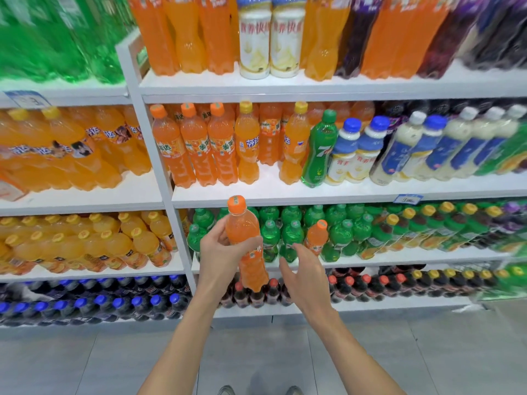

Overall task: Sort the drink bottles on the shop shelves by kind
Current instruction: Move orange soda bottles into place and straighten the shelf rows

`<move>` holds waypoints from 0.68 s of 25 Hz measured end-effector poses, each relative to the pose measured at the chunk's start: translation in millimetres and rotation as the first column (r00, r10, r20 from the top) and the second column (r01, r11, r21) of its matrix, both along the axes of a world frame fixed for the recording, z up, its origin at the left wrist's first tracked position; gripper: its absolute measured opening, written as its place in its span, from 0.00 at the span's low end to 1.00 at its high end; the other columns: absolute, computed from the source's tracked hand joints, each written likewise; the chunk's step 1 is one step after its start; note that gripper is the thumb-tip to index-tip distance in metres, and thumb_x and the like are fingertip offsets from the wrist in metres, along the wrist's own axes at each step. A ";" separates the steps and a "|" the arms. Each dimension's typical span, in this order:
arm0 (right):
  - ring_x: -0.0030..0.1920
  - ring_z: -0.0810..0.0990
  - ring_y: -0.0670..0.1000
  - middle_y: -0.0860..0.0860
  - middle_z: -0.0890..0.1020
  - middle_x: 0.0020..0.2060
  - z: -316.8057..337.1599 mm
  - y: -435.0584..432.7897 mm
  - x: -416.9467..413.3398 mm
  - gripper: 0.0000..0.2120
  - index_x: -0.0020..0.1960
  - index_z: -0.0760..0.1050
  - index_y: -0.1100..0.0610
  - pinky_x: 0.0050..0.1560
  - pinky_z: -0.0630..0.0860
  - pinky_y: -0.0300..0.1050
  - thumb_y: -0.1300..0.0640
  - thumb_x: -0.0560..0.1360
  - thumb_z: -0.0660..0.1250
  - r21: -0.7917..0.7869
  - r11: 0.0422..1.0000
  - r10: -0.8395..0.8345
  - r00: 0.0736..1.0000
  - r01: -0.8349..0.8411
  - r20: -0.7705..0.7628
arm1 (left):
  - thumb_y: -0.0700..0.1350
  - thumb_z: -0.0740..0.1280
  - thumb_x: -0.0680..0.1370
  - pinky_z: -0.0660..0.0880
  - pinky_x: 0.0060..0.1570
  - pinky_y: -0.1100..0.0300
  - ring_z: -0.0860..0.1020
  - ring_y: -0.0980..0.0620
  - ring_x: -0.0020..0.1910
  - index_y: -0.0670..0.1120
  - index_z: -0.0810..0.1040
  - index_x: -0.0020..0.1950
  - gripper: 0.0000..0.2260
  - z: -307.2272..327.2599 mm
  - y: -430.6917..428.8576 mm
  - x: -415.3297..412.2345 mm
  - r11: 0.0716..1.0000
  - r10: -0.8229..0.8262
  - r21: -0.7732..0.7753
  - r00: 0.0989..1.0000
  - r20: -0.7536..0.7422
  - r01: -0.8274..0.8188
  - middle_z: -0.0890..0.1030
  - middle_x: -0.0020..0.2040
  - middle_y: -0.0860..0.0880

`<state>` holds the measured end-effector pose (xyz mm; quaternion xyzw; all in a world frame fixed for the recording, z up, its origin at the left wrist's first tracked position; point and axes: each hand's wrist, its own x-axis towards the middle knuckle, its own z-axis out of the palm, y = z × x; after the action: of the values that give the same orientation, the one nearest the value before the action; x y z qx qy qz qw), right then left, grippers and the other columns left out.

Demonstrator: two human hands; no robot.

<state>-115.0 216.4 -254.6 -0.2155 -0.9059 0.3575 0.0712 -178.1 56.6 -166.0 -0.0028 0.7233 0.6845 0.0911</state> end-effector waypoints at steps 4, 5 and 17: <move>0.75 0.68 0.52 0.52 0.74 0.74 20.0 16.3 -8.7 0.27 0.77 0.67 0.58 0.75 0.66 0.48 0.46 0.82 0.64 0.015 0.999 0.038 0.999 -0.038 -0.017 | 0.36 0.81 0.69 0.81 0.51 0.55 0.86 0.54 0.48 0.54 0.84 0.54 0.19 16.1 12.1 0.7 0.999 0.022 0.038 0.999 -0.034 -0.021 0.88 0.48 0.53; 0.76 0.68 0.51 0.52 0.73 0.74 26.2 21.3 -11.3 0.28 0.78 0.66 0.57 0.76 0.66 0.48 0.45 0.83 0.64 0.011 0.999 0.047 0.999 -0.047 -0.020 | 0.36 0.81 0.69 0.82 0.52 0.54 0.86 0.54 0.48 0.54 0.84 0.53 0.19 18.3 14.2 1.4 0.999 0.029 0.036 0.998 -0.048 -0.028 0.88 0.48 0.53; 0.77 0.65 0.49 0.46 0.67 0.78 78.2 37.0 -75.6 0.33 0.81 0.59 0.50 0.75 0.65 0.52 0.40 0.81 0.63 -0.232 0.972 0.027 0.997 -0.044 -0.078 | 0.38 0.81 0.69 0.82 0.53 0.54 0.86 0.53 0.49 0.51 0.83 0.58 0.20 27.0 4.6 -29.1 1.000 0.009 -0.004 0.997 -0.083 -0.009 0.88 0.49 0.53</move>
<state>-190.6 253.4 -176.5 -0.1929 -0.8580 0.4704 0.0725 -207.2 61.2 -139.0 0.0223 0.7280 0.6827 0.0580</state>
